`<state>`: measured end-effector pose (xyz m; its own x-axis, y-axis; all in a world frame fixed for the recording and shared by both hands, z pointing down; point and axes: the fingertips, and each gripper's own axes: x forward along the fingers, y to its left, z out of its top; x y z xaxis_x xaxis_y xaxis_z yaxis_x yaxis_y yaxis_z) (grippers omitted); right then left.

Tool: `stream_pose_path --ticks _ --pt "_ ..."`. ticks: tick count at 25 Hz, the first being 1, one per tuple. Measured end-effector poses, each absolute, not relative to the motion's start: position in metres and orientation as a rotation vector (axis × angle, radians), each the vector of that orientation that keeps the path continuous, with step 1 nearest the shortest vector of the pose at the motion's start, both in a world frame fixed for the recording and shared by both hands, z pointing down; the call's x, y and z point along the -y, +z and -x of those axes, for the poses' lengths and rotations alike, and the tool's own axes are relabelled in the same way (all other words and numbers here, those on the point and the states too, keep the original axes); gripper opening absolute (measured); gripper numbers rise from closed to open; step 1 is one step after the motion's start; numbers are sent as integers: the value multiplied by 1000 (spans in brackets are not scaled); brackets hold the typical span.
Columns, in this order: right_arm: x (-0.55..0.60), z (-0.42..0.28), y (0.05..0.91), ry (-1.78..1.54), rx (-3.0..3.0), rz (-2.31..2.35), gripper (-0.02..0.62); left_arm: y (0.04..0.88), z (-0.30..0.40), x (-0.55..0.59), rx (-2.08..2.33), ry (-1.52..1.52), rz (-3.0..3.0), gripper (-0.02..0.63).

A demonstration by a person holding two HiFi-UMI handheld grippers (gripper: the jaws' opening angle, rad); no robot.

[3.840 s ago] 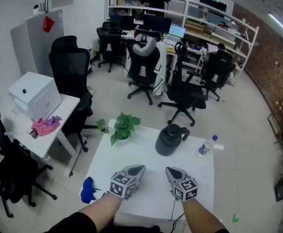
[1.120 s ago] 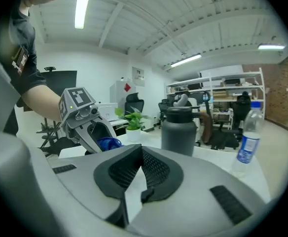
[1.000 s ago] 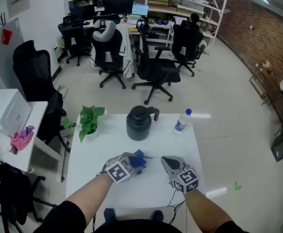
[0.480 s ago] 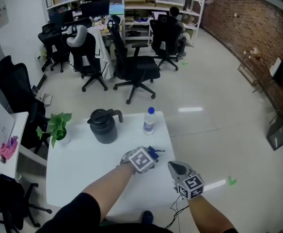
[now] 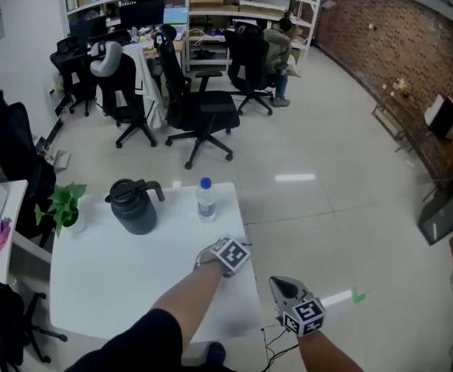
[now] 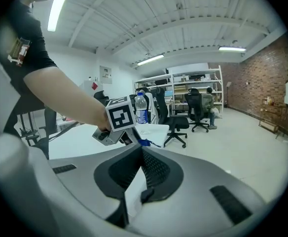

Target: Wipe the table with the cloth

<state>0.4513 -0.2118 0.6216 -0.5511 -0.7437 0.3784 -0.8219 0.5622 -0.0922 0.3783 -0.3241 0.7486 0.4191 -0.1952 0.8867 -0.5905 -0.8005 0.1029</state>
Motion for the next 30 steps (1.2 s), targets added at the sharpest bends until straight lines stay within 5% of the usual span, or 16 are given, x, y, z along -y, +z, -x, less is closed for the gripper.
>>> stream_pose_path --ticks 13,18,30 --pt "217 -451 631 370 2548 -1219 12 743 -371 257 613 1296 -2143 155" --pt "216 -459 628 367 2546 -1222 12 702 -379 342 871 1044 -2234 153" --pt "210 -479 643 415 2473 -1283 12 746 -388 338 854 1234 -2209 153"
